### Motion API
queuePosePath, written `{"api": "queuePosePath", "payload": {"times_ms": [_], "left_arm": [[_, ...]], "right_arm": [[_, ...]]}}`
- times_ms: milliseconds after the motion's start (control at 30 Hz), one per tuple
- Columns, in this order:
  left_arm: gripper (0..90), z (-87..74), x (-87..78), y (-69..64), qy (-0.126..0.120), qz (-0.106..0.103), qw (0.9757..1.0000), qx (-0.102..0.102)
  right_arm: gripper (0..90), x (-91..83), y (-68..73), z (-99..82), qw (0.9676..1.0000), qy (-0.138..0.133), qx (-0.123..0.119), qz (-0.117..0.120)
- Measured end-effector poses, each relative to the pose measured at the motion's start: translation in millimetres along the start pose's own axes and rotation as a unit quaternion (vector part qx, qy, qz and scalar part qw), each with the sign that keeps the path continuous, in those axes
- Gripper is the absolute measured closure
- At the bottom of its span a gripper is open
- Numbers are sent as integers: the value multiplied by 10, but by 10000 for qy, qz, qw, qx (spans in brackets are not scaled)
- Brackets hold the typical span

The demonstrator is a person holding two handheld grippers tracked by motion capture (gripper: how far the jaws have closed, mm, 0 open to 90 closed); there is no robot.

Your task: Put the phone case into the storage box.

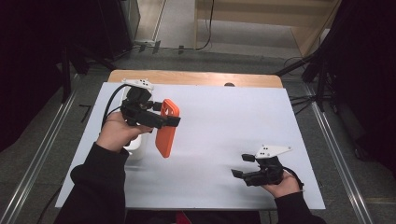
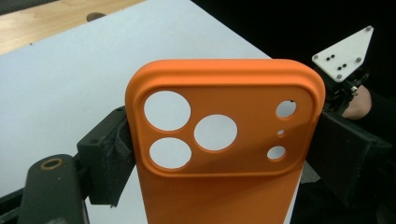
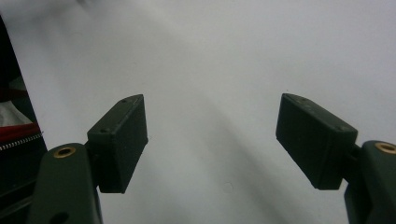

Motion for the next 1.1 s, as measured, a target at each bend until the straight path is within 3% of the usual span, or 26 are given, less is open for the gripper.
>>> {"api": "queuePosePath", "payload": {"times_ms": [433, 733, 1100], "left_arm": [[158, -55, -238, 107, -228, 394, 9986, -272], [158, -88, -355, 156, -363, 529, 9972, -375], [158, -146, -483, 262, -505, 940, 9921, -662]], "right_arm": [[236, 11, 6, 2, 10000, 37, 50, -9], [236, 18, 6, 2, 10000, 63, 39, -3], [236, 23, -1, -2, 9999, 91, 70, -3]]}}
Point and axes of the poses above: each handheld gripper's, and its own axes: x roughly forward along the jaws, z roughly out of its top, y roughly to its left, the point moved 2 cm from there along x, roughly forward along the jaws, and after that the axes turned 13 degrees about y, right-handed, at the moved point
